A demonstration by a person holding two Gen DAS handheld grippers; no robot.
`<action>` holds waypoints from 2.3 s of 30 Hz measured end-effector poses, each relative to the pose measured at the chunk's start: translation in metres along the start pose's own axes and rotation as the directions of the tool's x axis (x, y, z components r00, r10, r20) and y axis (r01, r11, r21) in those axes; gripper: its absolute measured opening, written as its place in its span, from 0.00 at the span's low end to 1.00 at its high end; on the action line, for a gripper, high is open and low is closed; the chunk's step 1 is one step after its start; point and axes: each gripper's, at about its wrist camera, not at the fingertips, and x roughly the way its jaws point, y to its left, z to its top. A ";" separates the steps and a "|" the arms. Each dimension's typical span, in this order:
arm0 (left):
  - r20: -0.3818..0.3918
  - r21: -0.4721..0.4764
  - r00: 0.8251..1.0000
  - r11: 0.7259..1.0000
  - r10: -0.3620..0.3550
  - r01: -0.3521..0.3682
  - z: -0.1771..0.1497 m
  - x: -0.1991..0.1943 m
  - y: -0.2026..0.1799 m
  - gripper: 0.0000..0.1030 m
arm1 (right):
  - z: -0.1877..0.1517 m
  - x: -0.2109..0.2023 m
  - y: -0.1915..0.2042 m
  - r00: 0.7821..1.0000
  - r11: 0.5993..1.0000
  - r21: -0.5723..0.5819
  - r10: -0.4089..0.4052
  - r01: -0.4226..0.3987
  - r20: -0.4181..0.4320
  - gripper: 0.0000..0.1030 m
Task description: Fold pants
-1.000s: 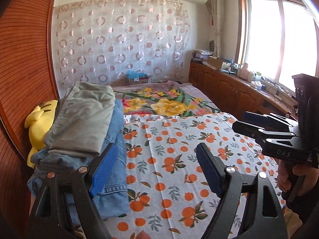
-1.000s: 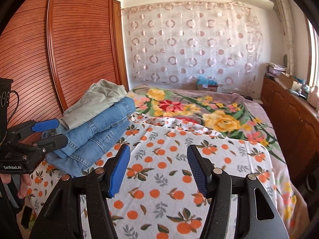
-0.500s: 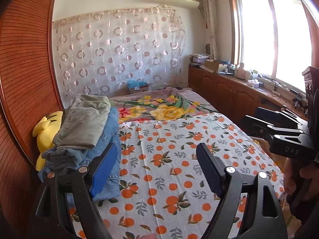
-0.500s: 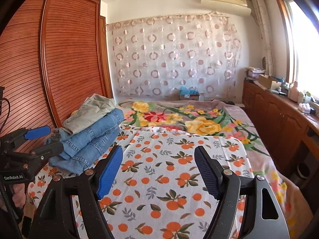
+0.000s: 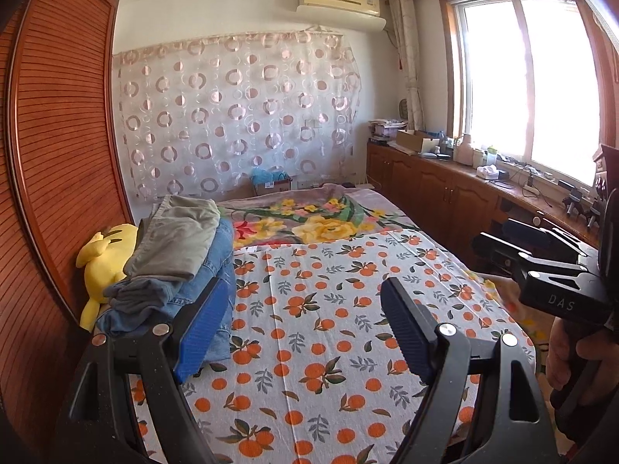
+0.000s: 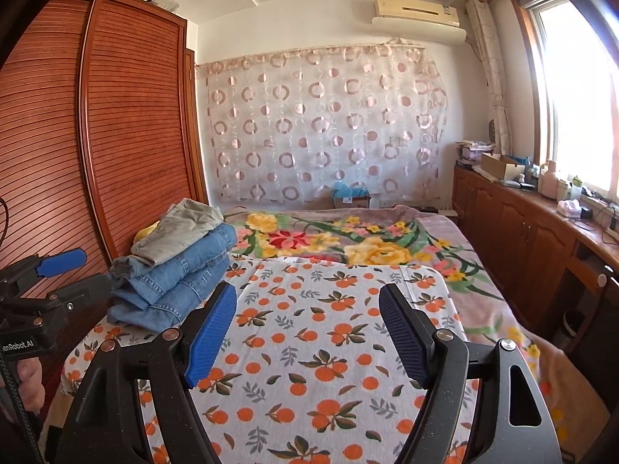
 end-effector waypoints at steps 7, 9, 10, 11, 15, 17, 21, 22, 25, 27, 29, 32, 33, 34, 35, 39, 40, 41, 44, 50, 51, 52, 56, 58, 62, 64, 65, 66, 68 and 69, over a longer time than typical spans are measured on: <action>-0.025 -0.003 1.000 1.000 0.011 -0.011 -0.017 -0.005 -0.001 0.79 | -0.014 -0.009 0.000 1.000 1.000 -0.002 0.011 -0.011 -0.008 0.76; -0.031 -0.005 0.999 1.000 0.015 -0.016 -0.020 -0.006 -0.001 0.79 | -0.017 -0.014 -0.001 1.000 1.000 0.001 0.011 -0.011 -0.009 0.76; -0.032 -0.007 0.999 1.000 0.017 -0.017 -0.022 -0.006 0.000 0.79 | -0.017 -0.015 -0.002 1.000 1.000 0.003 0.010 -0.010 -0.009 0.76; -0.033 -0.010 0.999 1.000 0.018 -0.018 -0.023 -0.006 0.000 0.79 | -0.016 -0.015 -0.003 1.000 1.000 0.005 0.011 -0.011 -0.008 0.76; -0.037 -0.025 0.999 0.999 0.021 -0.022 -0.027 -0.006 0.003 0.79 | -0.014 -0.014 -0.003 1.000 1.000 -0.001 0.005 -0.005 -0.004 0.76; -0.038 -0.033 0.999 0.999 0.022 -0.023 -0.027 -0.006 0.005 0.79 | -0.014 -0.012 -0.001 1.000 1.000 -0.003 0.005 -0.005 -0.003 0.76; -0.038 -0.039 0.999 0.999 0.023 -0.025 -0.029 -0.006 0.008 0.79 | -0.017 -0.013 -0.002 1.000 1.000 -0.001 0.008 -0.008 -0.004 0.76; -0.037 -0.040 0.999 0.999 0.023 -0.025 -0.029 -0.006 0.008 0.79 | -0.018 -0.013 -0.003 1.000 1.000 -0.002 0.009 -0.009 -0.004 0.76; -0.038 -0.042 0.999 0.999 0.019 -0.021 -0.028 -0.006 0.008 0.79 | -0.020 -0.013 -0.003 1.000 1.000 -0.007 0.008 -0.008 -0.005 0.76; -0.037 -0.043 0.999 0.999 0.022 -0.024 -0.028 -0.005 0.009 0.79 | -0.021 -0.012 -0.004 1.000 1.000 -0.008 0.010 -0.010 -0.008 0.76; -0.038 -0.042 0.999 0.999 0.019 -0.020 -0.028 -0.005 0.009 0.79 | -0.021 -0.012 -0.004 1.000 1.000 -0.008 0.009 -0.010 -0.009 0.76; -0.038 -0.041 0.999 0.999 0.020 -0.021 -0.029 -0.006 0.009 0.79 | -0.022 -0.012 -0.004 1.000 1.000 -0.008 0.012 -0.012 -0.010 0.76; -0.037 -0.042 0.999 0.999 0.019 -0.021 -0.029 -0.006 0.009 0.79 | -0.021 -0.012 -0.004 1.000 1.000 -0.008 0.011 -0.011 -0.009 0.76; -0.037 -0.043 0.999 0.999 0.019 -0.021 -0.028 -0.006 0.009 0.79 | -0.021 -0.012 -0.004 1.000 1.000 -0.009 0.010 -0.010 -0.009 0.76; -0.037 -0.043 0.999 0.999 0.019 -0.021 -0.028 -0.006 0.009 0.79 | -0.021 -0.011 -0.005 1.000 1.000 -0.009 0.011 -0.011 -0.010 0.76; -0.036 -0.043 0.999 0.999 0.021 -0.022 -0.028 -0.006 0.009 0.79 | -0.022 -0.011 -0.004 1.000 1.000 -0.010 0.013 -0.013 -0.012 0.76; -0.037 -0.044 0.999 0.999 0.019 -0.021 -0.028 -0.006 0.009 0.79 | -0.023 -0.011 -0.004 1.000 1.000 -0.010 0.013 -0.013 -0.012 0.76; -0.037 -0.044 0.999 0.999 0.019 -0.021 -0.028 -0.006 0.009 0.79 | -0.023 -0.011 -0.004 1.000 1.000 -0.010 0.013 -0.013 -0.012 0.76; -0.037 -0.045 0.999 0.999 0.018 -0.020 -0.028 -0.006 0.009 0.79 | -0.023 -0.010 -0.004 1.000 1.000 -0.014 0.014 -0.014 -0.012 0.76; -0.035 -0.046 0.999 0.999 0.018 -0.020 -0.029 -0.006 0.010 0.79 | -0.023 -0.010 -0.005 1.000 1.000 -0.014 0.014 -0.014 -0.012 0.76; -0.034 -0.046 0.999 0.999 0.019 -0.020 -0.029 -0.006 0.010 0.79 | -0.023 -0.010 -0.005 1.000 1.000 -0.013 0.015 -0.015 -0.013 0.76; -0.035 -0.046 0.999 0.999 0.019 -0.020 -0.029 -0.007 0.010 0.79 | -0.023 -0.010 -0.005 1.000 1.000 -0.013 0.016 -0.016 -0.013 0.76; -0.034 -0.046 0.999 0.999 0.018 -0.020 -0.029 -0.007 0.010 0.79 | -0.024 -0.010 -0.005 1.000 1.000 -0.013 0.015 -0.016 -0.012 0.76; -0.035 -0.047 0.999 0.999 0.017 -0.019 -0.029 -0.006 0.011 0.79 | -0.024 -0.010 -0.005 1.000 1.000 -0.014 0.015 -0.015 -0.012 0.76; -0.034 -0.047 0.999 0.999 0.017 -0.019 -0.029 -0.007 0.010 0.79 | -0.024 -0.011 -0.005 1.000 1.000 -0.013 0.014 -0.015 -0.011 0.76; -0.034 -0.046 0.999 0.999 0.018 -0.020 -0.030 -0.007 0.010 0.79 | -0.024 -0.010 -0.005 1.000 1.000 -0.014 0.014 -0.014 -0.011 0.76; -0.033 -0.046 0.999 0.999 0.018 -0.020 -0.030 -0.007 0.010 0.79 | -0.024 -0.010 -0.005 1.000 1.000 -0.013 0.014 -0.014 -0.011 0.76; -0.033 -0.047 0.999 0.999 0.018 -0.019 -0.030 -0.007 0.010 0.79 | -0.024 -0.010 -0.005 1.000 1.000 -0.013 0.015 -0.015 -0.010 0.76; -0.033 -0.048 0.999 0.999 0.017 -0.019 -0.030 -0.007 0.010 0.79 | -0.024 -0.011 -0.005 1.000 1.000 -0.013 0.015 -0.015 -0.010 0.76; -0.033 -0.048 0.999 0.999 0.018 -0.020 -0.030 -0.007 0.010 0.79 | -0.024 -0.011 -0.005 1.000 1.000 -0.013 0.015 -0.015 -0.010 0.76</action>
